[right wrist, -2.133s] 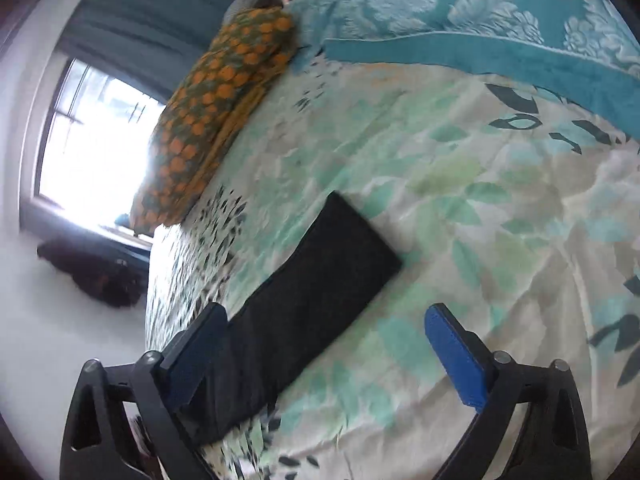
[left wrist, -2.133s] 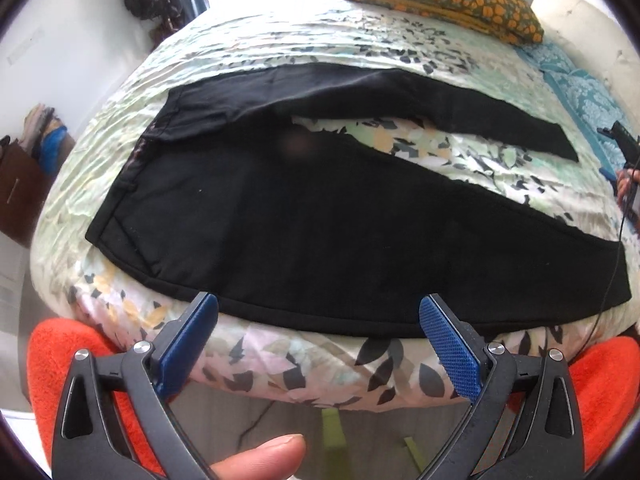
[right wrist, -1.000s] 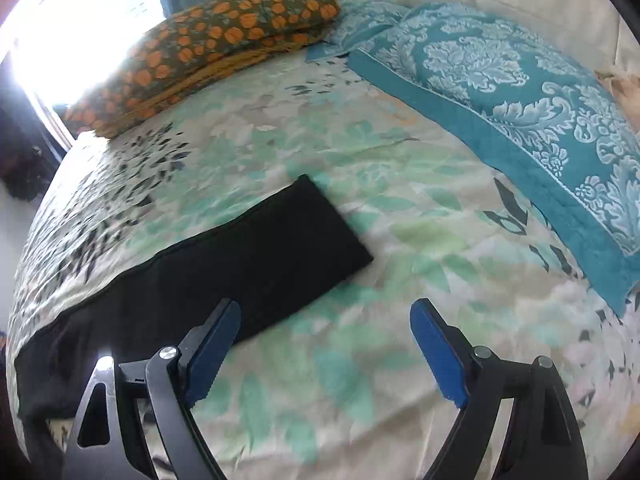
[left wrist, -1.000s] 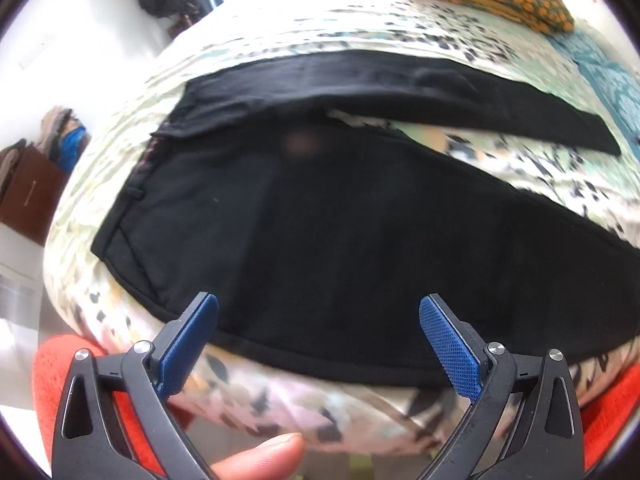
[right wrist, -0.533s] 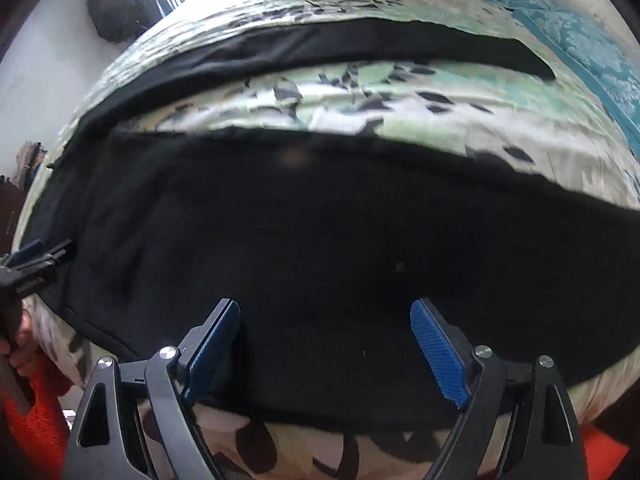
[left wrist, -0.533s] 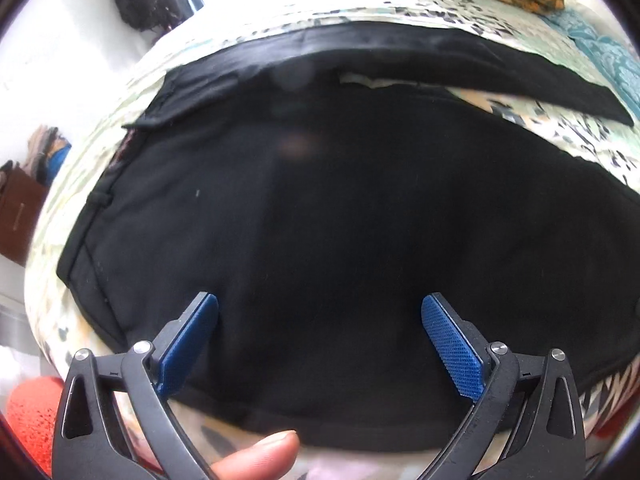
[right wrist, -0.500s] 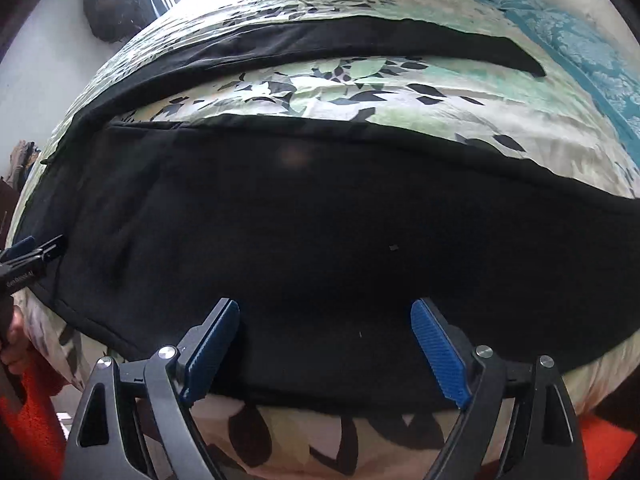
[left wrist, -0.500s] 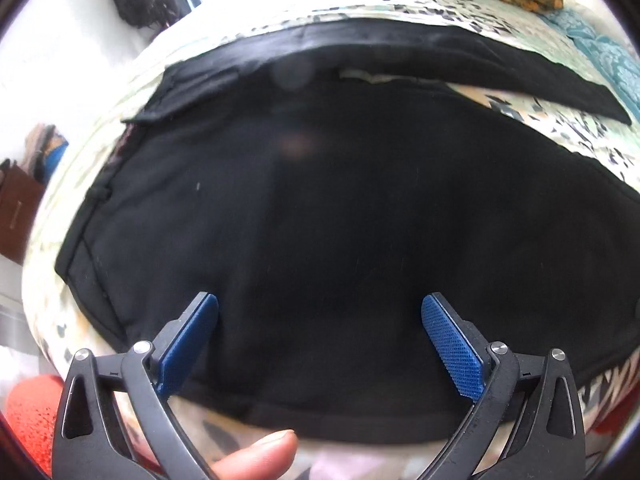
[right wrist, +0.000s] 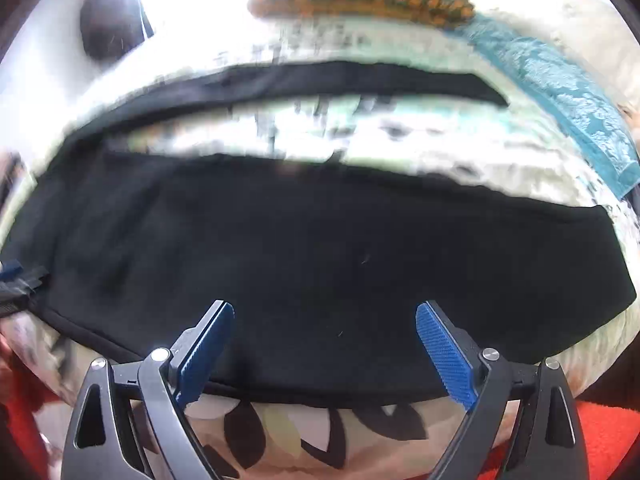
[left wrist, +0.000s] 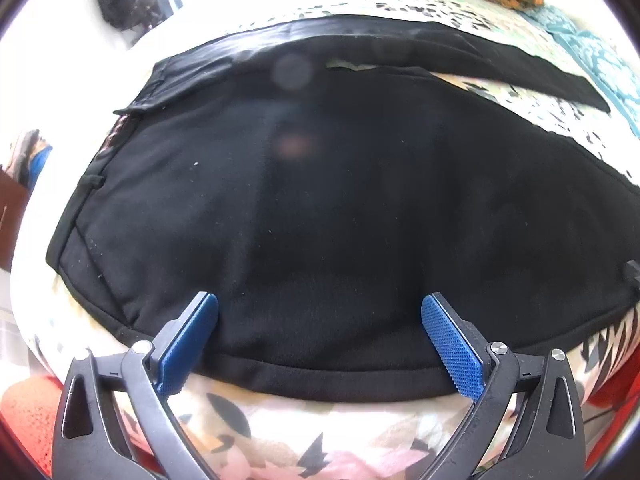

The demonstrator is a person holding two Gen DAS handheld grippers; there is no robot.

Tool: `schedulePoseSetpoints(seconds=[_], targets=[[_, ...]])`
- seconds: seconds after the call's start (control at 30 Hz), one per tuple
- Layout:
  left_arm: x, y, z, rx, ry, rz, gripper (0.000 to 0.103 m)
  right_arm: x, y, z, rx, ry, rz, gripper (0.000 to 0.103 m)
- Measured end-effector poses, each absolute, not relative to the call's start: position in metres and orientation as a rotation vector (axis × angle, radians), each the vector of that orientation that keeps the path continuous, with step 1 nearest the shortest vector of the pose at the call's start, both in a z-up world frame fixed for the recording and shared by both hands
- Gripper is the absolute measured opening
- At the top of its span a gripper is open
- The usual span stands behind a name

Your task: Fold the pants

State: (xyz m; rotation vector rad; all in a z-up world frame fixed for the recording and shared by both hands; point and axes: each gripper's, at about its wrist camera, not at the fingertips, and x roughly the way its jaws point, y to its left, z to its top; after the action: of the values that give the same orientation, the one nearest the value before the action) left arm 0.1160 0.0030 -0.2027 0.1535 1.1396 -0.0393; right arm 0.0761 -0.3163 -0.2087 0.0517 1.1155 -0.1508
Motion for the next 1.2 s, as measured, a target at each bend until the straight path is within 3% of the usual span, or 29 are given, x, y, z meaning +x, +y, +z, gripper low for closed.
schedulePoseSetpoints(seconds=[0.1,1.2], targets=[[0.109,0.002,-0.202,0.156,1.142,-0.058,0.103,0.076,-0.320,-0.214,0.076,1.119,-0.188,0.103],[0.104,-0.004,-0.203,0.174,1.134,-0.071,0.102,0.074,-0.317,-0.222,0.049,1.121,-0.190,0.103]])
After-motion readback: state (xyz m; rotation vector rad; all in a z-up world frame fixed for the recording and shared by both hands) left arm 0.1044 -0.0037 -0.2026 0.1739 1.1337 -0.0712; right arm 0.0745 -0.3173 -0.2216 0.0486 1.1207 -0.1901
